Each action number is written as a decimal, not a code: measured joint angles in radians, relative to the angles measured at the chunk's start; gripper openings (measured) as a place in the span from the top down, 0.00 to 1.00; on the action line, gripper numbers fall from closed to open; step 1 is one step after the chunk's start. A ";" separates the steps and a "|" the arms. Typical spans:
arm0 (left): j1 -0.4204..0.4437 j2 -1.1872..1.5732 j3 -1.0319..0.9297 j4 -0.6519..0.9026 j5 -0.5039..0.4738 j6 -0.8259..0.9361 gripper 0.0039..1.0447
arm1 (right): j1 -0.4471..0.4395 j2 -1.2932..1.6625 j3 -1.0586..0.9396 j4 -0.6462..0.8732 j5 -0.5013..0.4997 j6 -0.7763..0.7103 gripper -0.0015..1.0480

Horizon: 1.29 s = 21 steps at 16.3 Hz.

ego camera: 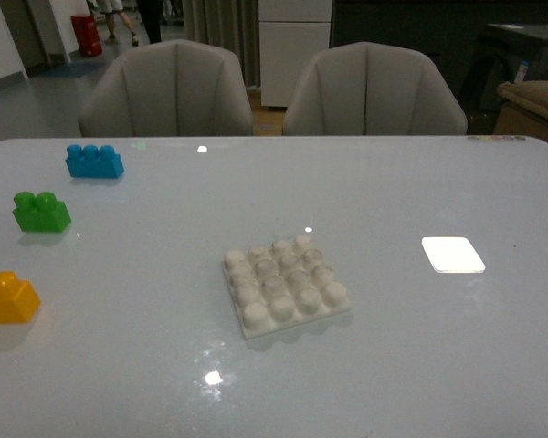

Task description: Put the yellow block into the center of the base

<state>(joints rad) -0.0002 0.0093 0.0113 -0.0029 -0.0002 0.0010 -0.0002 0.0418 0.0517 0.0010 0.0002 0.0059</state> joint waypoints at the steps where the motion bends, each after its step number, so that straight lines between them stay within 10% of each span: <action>1: 0.000 0.000 0.000 0.000 0.000 0.000 0.06 | 0.000 0.000 -0.001 -0.005 0.000 0.000 0.98; 12: 0.000 0.000 0.000 0.000 0.000 0.000 0.06 | 0.000 -0.037 -0.042 -0.005 0.000 -0.001 0.97; 19: 0.000 0.000 0.000 0.000 0.000 0.000 0.06 | 0.000 -0.037 -0.042 -0.005 0.000 -0.002 0.14; 21: 0.000 0.000 0.000 0.000 0.000 0.000 0.06 | 0.000 -0.037 -0.042 -0.005 0.000 -0.003 0.07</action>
<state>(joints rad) -0.0002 0.0093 0.0113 -0.0032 -0.0006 0.0010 -0.0002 0.0044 0.0101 -0.0036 0.0002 0.0032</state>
